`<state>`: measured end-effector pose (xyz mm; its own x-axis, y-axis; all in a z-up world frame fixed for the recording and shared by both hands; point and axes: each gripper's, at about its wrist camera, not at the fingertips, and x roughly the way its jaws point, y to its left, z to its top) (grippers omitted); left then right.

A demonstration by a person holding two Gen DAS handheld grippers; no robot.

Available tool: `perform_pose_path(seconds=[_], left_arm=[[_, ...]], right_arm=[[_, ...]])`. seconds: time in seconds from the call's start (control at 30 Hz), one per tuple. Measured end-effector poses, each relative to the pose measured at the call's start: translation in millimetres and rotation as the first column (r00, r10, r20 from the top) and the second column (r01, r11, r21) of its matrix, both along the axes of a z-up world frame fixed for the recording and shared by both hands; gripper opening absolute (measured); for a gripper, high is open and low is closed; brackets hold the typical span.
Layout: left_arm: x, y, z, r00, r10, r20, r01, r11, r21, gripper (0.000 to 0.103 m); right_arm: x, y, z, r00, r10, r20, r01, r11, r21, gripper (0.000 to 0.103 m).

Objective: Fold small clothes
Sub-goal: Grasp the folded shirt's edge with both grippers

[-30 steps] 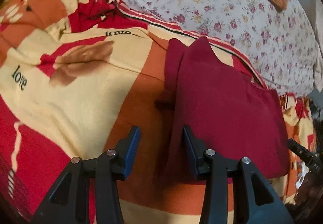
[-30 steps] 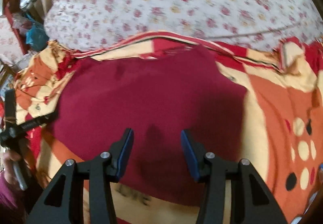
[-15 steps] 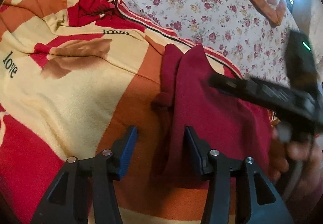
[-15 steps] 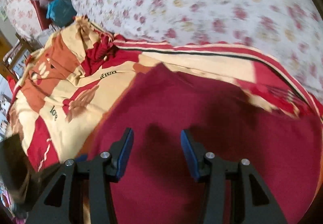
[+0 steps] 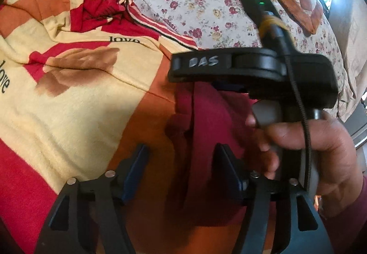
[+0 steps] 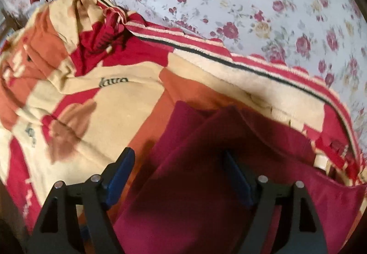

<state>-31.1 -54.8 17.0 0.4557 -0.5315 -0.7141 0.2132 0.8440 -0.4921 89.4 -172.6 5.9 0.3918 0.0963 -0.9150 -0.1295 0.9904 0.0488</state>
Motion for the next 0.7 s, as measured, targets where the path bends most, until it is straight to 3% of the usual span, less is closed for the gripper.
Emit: perform_pose_path(seconds=[0.03, 0.1, 0.2, 0.3, 0.43, 0.53, 0.7], left_arm=[[0.2, -1.6, 0.1, 1.000, 0.001, 0.006, -0.001, 1.000, 0.007, 0.047], [1.3, -5.2, 1.2, 1.000, 0.001, 0.016, -0.001, 1.000, 0.015, 0.051], [3.8, -9.2, 2.1, 1.000, 0.009, 0.025, -0.009, 1.000, 0.009, 0.054], [7.1, -11.4, 3.3, 0.999, -0.004, 0.034, 0.004, 1.000, -0.020, 0.054], [11.4, -11.0, 0.9, 0.998, -0.059, 0.002, 0.059, 0.990, -0.129, 0.023], [5.8, -15.5, 7.5, 0.995, -0.083, 0.052, 0.088, 0.990, -0.106, 0.010], [-5.6, -24.7, 23.3, 0.981, -0.138, 0.135, 0.151, 0.985, -0.088, 0.007]], right_arm=[[-0.4, 1.6, -1.4, 1.000, -0.001, 0.007, 0.001, 1.000, -0.017, 0.076], [-3.1, 2.2, -0.6, 1.000, 0.012, 0.026, -0.010, 0.998, -0.056, 0.051], [-9.8, -12.7, 9.3, 0.999, 0.033, 0.035, -0.034, 0.999, 0.019, 0.025], [-17.3, -32.2, 23.5, 0.999, 0.022, 0.047, -0.028, 0.992, 0.124, 0.021], [-24.0, -53.3, 33.2, 0.999, -0.002, 0.049, -0.009, 0.977, 0.211, 0.020], [-26.4, -59.9, 33.8, 0.999, -0.014, 0.042, 0.004, 0.970, 0.242, 0.020], [-22.9, -54.9, 32.2, 1.000, -0.022, 0.017, 0.017, 0.969, 0.246, 0.028]])
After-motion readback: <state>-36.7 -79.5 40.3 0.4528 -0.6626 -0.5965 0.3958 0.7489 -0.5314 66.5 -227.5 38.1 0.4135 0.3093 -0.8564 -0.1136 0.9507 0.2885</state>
